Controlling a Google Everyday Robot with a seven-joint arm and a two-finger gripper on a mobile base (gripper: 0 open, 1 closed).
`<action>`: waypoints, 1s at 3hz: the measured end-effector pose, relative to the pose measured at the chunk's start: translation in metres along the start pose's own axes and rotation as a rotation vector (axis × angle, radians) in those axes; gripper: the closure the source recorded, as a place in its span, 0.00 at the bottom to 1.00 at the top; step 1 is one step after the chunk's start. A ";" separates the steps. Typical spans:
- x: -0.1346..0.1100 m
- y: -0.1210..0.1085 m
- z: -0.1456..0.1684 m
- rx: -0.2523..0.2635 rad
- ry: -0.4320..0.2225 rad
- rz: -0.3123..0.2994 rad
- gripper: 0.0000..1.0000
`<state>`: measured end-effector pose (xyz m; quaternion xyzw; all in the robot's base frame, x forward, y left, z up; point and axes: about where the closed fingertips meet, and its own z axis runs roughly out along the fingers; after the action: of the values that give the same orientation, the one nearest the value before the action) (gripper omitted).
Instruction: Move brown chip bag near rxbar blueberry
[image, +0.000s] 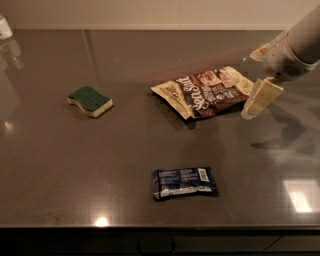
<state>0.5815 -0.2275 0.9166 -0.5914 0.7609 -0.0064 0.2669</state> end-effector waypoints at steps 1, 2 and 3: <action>0.009 -0.010 0.027 -0.009 -0.013 -0.061 0.00; 0.021 -0.021 0.063 -0.024 0.003 -0.114 0.00; 0.025 -0.031 0.077 -0.027 0.005 -0.119 0.00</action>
Offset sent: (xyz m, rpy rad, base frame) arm 0.0567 -0.0113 -0.0762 -0.0807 -0.0217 0.1411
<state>0.6373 -0.2354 0.8507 -0.6391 0.7251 -0.0133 0.2562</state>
